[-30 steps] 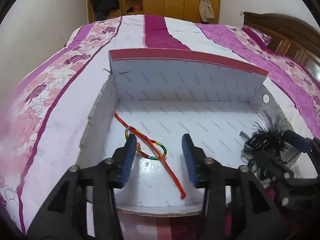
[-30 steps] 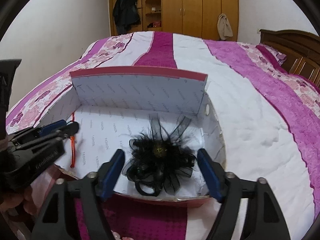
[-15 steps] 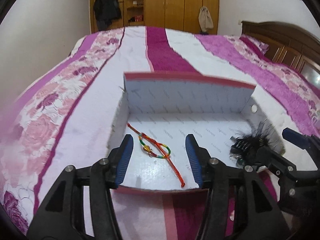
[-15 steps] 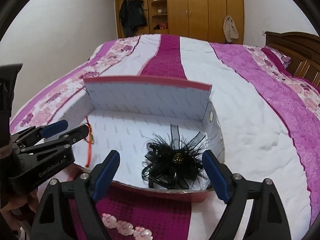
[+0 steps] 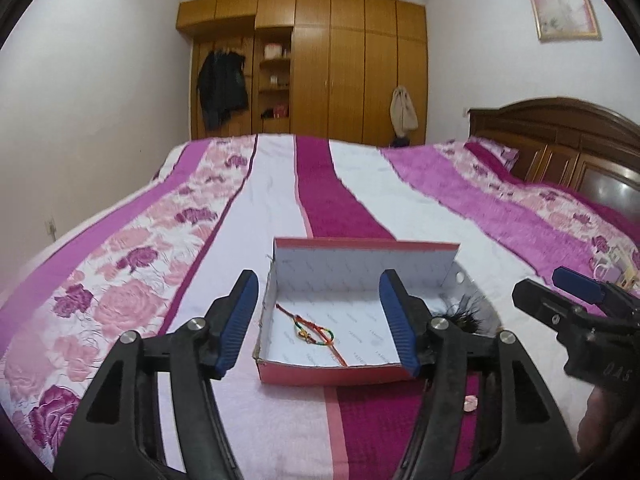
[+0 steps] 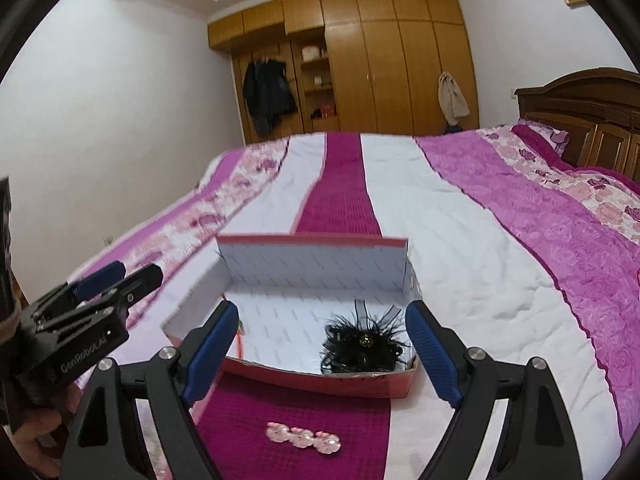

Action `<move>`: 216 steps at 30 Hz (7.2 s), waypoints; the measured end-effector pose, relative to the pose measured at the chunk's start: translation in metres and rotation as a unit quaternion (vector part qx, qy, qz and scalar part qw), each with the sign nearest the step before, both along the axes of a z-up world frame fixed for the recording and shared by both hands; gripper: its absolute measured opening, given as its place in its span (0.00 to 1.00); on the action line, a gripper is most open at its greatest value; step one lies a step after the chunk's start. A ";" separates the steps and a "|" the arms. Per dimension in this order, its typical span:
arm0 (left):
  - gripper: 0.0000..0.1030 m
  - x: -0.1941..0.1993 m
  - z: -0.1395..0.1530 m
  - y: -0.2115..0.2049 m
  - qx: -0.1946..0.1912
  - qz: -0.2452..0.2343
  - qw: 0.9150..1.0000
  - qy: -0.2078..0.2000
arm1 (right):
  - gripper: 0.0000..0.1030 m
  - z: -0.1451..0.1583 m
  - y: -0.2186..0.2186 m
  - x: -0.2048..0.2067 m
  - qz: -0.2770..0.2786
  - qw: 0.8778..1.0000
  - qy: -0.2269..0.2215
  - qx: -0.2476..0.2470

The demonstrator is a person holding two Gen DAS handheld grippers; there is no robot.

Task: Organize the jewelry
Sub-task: 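Withdraw both tools from the shoebox back toward the remaining jewelry, then grasp the green jade bracelet with the left tool while the right tool grasps the rainbow bracelet, then carry both bracelets into the pink shoebox and open both tools, then withdraw both tools from the shoebox toward the gold earrings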

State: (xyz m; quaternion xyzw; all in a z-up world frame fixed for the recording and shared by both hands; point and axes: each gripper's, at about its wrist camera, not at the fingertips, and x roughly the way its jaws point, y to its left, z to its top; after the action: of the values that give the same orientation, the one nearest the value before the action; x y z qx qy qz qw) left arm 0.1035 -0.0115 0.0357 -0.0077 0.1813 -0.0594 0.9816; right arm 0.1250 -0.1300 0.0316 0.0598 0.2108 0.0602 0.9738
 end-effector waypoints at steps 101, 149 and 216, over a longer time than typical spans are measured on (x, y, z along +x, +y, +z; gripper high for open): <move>0.00 -0.071 -0.070 0.031 0.000 -0.054 0.987 0.154 | 0.07 -0.094 -0.015 -0.118 0.048 0.985 0.163 -0.023; 0.00 -0.007 -0.007 -0.002 -0.032 -0.056 0.997 -0.037 | 0.07 -0.009 -0.009 -0.017 -0.010 0.999 -0.041 -0.001; 0.46 0.049 -0.024 -0.002 -0.043 -0.034 0.995 0.078 | 0.73 -0.038 -0.014 0.064 0.000 0.998 0.066 -0.005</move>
State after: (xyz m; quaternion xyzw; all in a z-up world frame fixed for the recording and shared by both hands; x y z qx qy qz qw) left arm 0.1528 -0.0130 0.0120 -0.0487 0.2550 -0.0998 0.9605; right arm 0.1894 -0.1443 -0.0064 0.0589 0.2748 0.0551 0.9581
